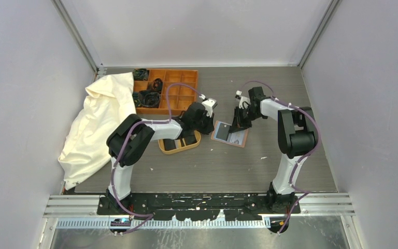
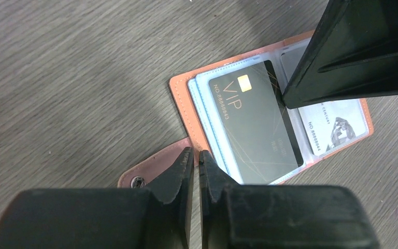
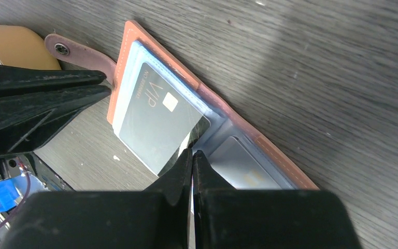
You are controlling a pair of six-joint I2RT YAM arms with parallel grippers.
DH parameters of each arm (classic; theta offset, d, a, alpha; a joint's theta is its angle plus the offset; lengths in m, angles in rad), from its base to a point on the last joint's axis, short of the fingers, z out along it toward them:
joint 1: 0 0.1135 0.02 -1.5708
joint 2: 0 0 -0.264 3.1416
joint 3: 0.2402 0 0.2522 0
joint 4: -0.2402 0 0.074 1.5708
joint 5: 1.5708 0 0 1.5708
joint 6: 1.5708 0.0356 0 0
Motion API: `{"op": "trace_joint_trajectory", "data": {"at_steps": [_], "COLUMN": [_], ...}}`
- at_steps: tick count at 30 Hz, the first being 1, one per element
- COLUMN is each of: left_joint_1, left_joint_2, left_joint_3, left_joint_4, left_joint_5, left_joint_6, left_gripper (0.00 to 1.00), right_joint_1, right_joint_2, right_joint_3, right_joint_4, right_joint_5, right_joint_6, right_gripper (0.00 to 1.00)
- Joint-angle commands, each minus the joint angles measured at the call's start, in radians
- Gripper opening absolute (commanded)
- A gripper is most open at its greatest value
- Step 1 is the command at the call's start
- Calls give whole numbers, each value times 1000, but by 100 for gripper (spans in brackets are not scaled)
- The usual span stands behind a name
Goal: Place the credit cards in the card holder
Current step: Insert the credit card into the card holder.
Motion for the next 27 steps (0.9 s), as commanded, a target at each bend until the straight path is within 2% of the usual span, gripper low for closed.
{"op": "trace_joint_trajectory", "data": {"at_steps": [1,11,17,27], "left_joint_1": [-1,-2,-2,-38], "left_joint_2": [22,42,23,-17], "left_joint_3": [40,51,30,-22], "left_joint_4": [-25,-46,-32,-18], "left_joint_5": [5,34,56,68], "left_joint_6": [12,2,-12,-33], "left_gripper": [9,8,8,7], "right_joint_1": [20,42,5,-38], "right_joint_2": [15,1,-54,-356], "right_joint_3": [48,67,92,31], "right_joint_4": [-5,0,-77,-66], "right_joint_5": [11,-66,-127,-122], "right_joint_6": [-7,-8,-101,-238], "right_gripper": [5,6,10,22]}}
